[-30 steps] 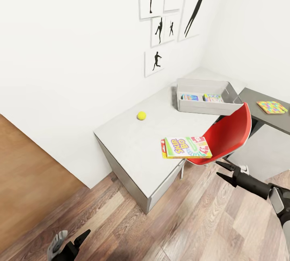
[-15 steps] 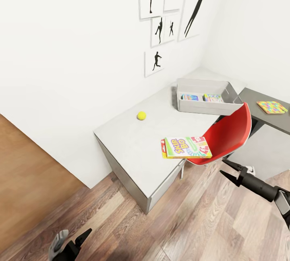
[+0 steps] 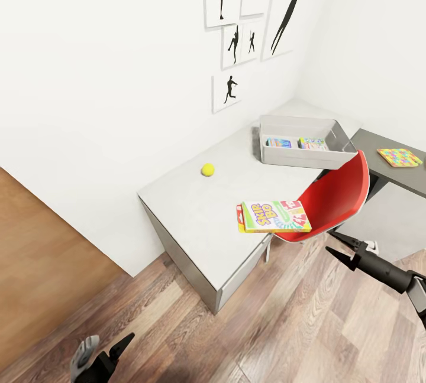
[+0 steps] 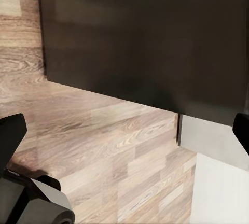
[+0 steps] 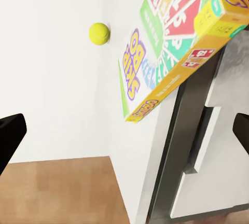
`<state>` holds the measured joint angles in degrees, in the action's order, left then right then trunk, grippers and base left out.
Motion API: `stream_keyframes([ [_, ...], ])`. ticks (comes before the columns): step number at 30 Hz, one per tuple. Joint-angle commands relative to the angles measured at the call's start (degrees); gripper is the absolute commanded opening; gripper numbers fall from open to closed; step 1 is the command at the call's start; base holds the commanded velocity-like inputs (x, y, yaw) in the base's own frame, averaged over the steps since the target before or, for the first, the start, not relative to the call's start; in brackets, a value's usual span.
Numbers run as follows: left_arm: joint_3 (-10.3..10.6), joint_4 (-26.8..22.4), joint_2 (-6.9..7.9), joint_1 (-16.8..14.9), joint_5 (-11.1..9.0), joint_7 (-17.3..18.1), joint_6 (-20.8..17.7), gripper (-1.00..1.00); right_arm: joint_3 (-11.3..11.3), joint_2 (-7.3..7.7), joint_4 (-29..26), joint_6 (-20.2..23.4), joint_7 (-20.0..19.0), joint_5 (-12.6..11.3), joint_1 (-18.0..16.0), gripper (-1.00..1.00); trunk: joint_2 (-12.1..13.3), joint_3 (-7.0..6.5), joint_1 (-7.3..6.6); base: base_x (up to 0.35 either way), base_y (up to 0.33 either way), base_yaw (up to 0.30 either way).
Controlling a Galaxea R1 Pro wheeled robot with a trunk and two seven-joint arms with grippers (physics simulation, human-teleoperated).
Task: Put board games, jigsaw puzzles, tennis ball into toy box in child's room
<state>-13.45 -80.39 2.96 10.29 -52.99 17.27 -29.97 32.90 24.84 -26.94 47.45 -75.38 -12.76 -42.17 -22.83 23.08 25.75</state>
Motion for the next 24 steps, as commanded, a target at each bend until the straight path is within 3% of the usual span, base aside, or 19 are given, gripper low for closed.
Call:
stream_keyframes([
  [1, -0.1, -0.1, -0.01, 0.0, -0.4, 0.0, -0.4, 1.00, 0.1, 0.00, 0.0, 0.4, -0.1, -0.1, 0.0, 1.00, -0.1, 0.08, 0.03, 0.000, 0.000, 0.000],
  [24, 0.5, -2.6, -0.06, 0.5, -0.4, 0.1, -2.7, 1.00, 0.4, 0.19, -0.8, 0.1, -0.6, -0.4, 0.1, 1.00, -0.1, 0.08, 0.03, 0.000, 0.000, 0.000],
])
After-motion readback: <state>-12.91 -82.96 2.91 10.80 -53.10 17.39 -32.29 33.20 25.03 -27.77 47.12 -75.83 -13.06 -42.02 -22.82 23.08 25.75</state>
